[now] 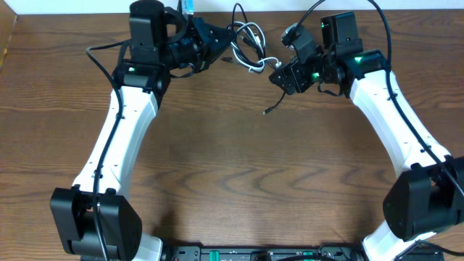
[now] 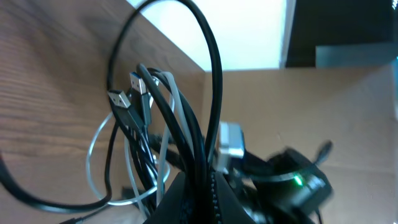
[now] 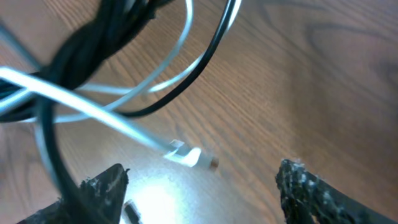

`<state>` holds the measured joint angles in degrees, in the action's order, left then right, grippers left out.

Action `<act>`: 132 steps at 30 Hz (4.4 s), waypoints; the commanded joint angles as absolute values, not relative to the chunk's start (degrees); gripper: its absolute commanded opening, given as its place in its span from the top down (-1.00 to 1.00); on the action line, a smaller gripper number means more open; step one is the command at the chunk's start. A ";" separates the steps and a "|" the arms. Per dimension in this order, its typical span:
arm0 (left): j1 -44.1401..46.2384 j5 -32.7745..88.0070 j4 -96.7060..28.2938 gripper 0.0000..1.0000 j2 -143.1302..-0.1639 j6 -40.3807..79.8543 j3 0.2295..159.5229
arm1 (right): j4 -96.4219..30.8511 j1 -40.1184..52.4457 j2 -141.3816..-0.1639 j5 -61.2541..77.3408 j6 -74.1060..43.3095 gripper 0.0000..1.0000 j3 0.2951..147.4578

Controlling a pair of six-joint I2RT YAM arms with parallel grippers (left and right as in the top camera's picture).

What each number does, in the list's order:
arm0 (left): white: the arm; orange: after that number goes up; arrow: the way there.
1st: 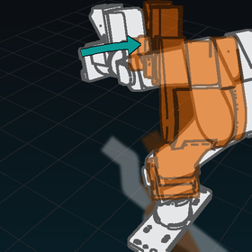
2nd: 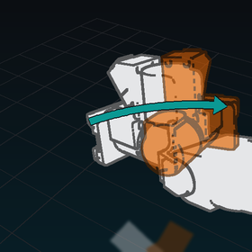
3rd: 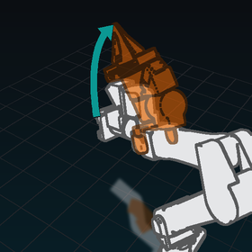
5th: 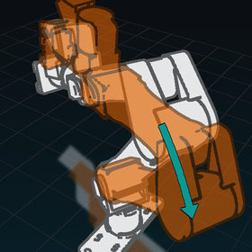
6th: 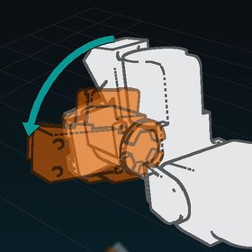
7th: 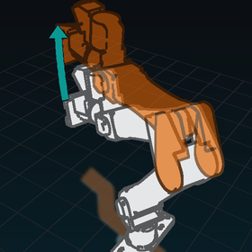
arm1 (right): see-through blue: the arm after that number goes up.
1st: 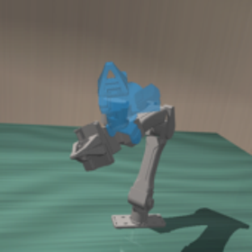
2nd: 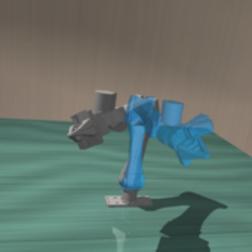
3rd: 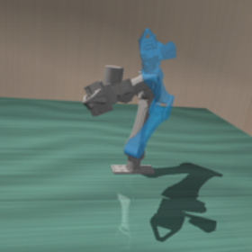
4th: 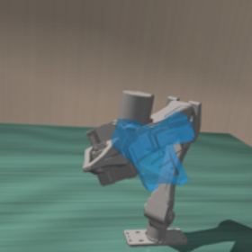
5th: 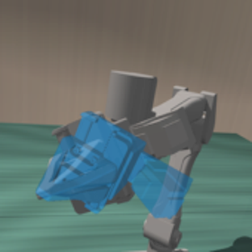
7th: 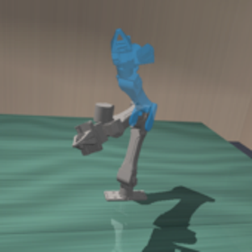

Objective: Untangle cables

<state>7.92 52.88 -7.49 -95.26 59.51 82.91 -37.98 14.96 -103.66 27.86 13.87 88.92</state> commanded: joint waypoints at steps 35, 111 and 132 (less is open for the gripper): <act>8.12 53.74 -23.35 0.85 -95.07 36.27 82.72 | -20.67 17.17 -92.36 28.97 -0.54 0.97 89.23; 12.95 21.08 -5.69 0.85 -95.07 74.11 82.72 | -16.27 19.81 -101.14 29.26 -26.02 -0.69 89.23; 12.95 28.56 -3.60 0.85 -95.04 105.78 82.74 | -29.78 20.47 -101.16 22.20 -6.70 -0.67 89.23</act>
